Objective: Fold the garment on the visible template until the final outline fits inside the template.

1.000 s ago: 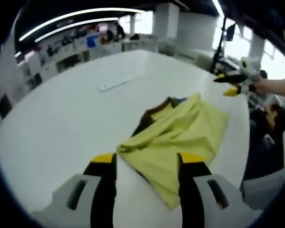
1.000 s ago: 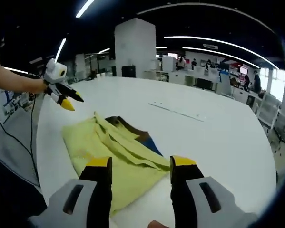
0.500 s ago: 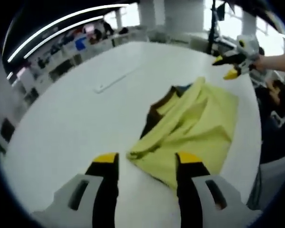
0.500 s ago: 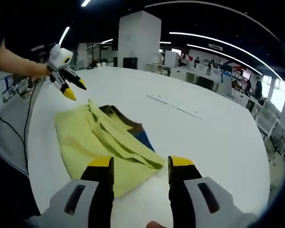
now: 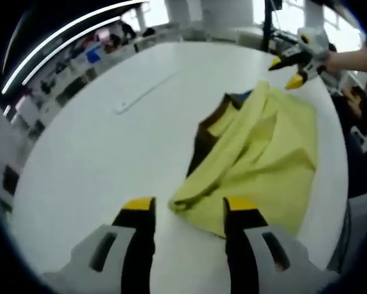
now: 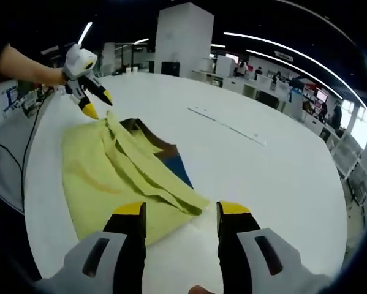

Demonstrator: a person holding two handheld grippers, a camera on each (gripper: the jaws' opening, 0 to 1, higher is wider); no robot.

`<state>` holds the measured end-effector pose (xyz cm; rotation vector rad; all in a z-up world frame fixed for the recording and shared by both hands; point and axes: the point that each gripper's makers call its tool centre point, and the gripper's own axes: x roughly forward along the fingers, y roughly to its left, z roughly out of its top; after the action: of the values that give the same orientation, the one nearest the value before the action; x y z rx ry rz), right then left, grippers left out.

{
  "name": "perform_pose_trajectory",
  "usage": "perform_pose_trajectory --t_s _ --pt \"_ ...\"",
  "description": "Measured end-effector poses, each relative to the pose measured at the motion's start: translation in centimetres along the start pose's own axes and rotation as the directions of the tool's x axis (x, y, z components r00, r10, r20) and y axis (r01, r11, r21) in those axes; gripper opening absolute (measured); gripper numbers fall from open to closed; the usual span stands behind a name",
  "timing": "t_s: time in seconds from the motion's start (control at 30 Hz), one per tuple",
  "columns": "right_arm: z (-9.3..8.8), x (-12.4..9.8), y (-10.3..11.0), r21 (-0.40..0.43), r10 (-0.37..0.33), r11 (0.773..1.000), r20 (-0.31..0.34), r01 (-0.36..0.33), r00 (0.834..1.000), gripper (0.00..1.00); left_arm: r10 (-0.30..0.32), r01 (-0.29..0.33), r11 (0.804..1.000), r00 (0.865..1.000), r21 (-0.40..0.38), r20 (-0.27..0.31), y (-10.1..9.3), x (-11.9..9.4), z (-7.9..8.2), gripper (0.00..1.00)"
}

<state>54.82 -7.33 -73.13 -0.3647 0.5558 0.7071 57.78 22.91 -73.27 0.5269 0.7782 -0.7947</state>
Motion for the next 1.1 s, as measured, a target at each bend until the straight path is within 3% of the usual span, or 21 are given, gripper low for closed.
perform_pose_trajectory --t_s 0.13,0.47,0.77,0.9,0.97,1.03,1.1 --pt "-0.3 0.7 0.2 -0.019 0.02 1.0 -0.012 -0.02 1.0 0.45 -0.003 0.003 1.0 1.0 -0.001 -0.007 0.3 0.6 -0.3 0.4" --pt "-1.8 2.5 -0.4 -0.089 0.027 0.995 -0.065 -0.032 0.998 0.47 0.006 -0.001 0.997 0.998 0.079 -0.057 0.8 2.5 -0.7 0.36" --pt "-1.1 3.1 -1.1 -0.155 0.02 0.988 -0.044 -0.026 0.999 0.44 0.007 0.0 0.994 0.998 0.111 -0.062 0.9 3.2 -0.6 0.3" --pt "-1.5 3.8 -0.6 -0.229 0.059 0.971 -0.061 -0.071 0.996 0.43 0.012 -0.004 0.991 0.998 0.132 -0.063 0.9 3.4 -0.5 0.22" --pt "-1.5 4.1 -0.5 -0.263 0.069 0.961 -0.05 -0.08 0.996 0.42 0.012 -0.001 0.987 0.998 0.158 -0.069 0.9 3.5 -0.5 0.13" --pt "-1.1 4.2 -0.5 -0.297 0.065 0.952 -0.038 -0.073 0.997 0.37 0.011 0.002 0.982 0.997 0.187 -0.07 0.7 3.5 -0.5 0.06" --pt "-0.9 4.3 -0.4 -0.349 0.07 0.934 -0.04 -0.079 0.997 0.28 0.012 0.001 0.982 0.998 0.191 -0.067 0.7 3.5 -0.5 0.05"
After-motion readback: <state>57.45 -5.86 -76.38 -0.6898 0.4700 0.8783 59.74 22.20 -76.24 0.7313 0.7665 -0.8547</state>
